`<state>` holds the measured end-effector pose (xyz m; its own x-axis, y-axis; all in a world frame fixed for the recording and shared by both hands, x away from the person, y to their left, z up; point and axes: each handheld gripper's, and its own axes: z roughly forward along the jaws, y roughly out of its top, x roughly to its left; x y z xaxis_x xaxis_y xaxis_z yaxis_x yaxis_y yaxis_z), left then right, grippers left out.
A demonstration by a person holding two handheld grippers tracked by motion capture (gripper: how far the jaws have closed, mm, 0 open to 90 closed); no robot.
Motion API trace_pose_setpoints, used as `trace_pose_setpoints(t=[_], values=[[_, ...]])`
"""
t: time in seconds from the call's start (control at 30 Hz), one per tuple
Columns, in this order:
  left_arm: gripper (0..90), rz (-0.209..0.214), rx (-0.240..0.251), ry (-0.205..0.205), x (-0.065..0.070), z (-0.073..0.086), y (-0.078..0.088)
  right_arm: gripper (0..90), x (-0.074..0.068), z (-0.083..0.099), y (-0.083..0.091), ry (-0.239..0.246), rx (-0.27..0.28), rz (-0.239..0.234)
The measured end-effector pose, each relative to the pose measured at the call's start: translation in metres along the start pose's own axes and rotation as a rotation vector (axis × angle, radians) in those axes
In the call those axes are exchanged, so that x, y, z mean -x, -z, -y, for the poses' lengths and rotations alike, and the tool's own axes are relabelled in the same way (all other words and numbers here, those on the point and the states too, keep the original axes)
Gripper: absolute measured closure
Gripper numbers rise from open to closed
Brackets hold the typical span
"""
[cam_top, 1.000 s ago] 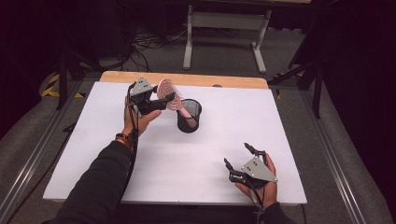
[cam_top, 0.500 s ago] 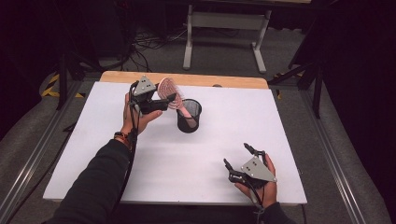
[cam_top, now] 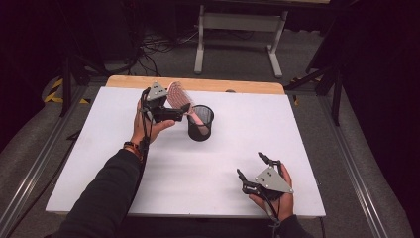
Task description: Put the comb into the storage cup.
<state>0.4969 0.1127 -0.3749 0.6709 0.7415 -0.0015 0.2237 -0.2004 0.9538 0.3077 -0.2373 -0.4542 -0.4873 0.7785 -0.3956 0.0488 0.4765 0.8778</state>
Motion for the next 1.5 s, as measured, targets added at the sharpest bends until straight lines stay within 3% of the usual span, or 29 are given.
trace_pose_setpoints(t=[0.1, 0.23, 0.5, 0.83, 1.03, 1.5], values=[[5.0, 0.003, 0.006, 0.005, 0.000, 0.000, 0.001, 16.1, 0.000, 0.000, 0.000, -0.004, 0.004, 0.003], [3.9, 0.006, 0.046, -0.019, 0.000, -0.003, 0.007, 15.9, 0.000, 0.000, 0.000, -0.003, 0.005, 0.003], [3.2, 0.015, 0.069, -0.049, 0.000, -0.006, 0.014, 16.1, 0.001, -0.001, 0.003, -0.006, 0.022, 0.023], [5.4, 0.004, 0.078, -0.100, 0.002, -0.009, 0.024, 15.6, -0.001, -0.001, 0.002, -0.001, 0.021, 0.019], [5.5, 0.014, 0.088, -0.107, 0.001, -0.010, 0.032, 15.5, -0.001, -0.001, 0.002, 0.004, 0.020, 0.019], [5.4, 0.046, 0.070, -0.176, 0.007, -0.012, 0.048, 15.5, -0.001, -0.002, 0.002, -0.003, 0.024, 0.025]])
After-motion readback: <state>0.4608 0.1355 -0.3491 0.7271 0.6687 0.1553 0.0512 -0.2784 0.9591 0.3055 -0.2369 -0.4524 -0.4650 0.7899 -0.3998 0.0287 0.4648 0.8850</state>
